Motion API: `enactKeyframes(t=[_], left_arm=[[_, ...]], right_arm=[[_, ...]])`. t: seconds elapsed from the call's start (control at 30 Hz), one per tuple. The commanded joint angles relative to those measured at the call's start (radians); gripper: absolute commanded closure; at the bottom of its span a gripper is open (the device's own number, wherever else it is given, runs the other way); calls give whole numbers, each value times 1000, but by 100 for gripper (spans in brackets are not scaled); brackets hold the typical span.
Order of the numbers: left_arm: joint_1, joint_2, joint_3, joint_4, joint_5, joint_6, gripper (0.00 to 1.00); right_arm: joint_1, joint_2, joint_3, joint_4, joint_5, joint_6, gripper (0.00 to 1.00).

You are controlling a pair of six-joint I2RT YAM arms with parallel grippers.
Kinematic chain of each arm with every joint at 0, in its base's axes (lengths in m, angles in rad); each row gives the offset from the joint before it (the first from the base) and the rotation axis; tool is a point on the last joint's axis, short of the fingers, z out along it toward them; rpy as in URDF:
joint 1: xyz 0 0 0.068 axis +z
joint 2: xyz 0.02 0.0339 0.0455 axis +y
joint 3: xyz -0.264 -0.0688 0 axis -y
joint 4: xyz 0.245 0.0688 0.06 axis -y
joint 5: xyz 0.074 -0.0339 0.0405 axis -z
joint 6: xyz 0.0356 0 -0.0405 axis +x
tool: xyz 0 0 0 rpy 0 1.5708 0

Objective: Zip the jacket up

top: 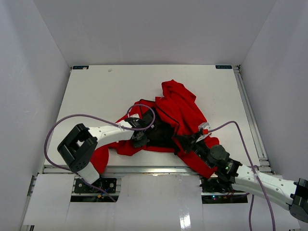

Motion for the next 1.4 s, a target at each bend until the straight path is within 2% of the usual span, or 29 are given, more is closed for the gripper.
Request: enactKeyframes(t=[0.0,0.07,0.1,0.13,0.37,0.6,0.73,0.93,1.0,1.23,1.37], left_arm=[[1,-101,-41,-28,-47,13,74],[1,-144,-90,36,-23,35,88],[1,-151,-114,65,-18,40,98],[1,-161,-129,83,-12,46,100],[1,-251,-159,125,-14,94,100],[1,-339,-212,260,11,203,100],[0,-393,-250,333,-16,274,100],[1,-503,-371,444,-76,318,100],[1,-535,-404,443,-94,323,100],[2,-515,-337,88,-221,100,100],[2,-622,-338,56,-206,129,100]], right_arm=[[3,1,-5,47,23,-3,92],[3,5,-5,49,22,-3,92],[2,8,-5,49,22,-2,92],[2,10,-4,49,21,-2,92],[3,16,-5,50,20,-3,92],[3,42,10,59,-16,-16,92],[3,115,29,111,-128,-33,92],[2,284,89,166,-215,-43,92],[3,333,111,176,-230,-44,92],[3,396,145,182,-237,-26,92],[3,393,143,178,-236,-20,92]])
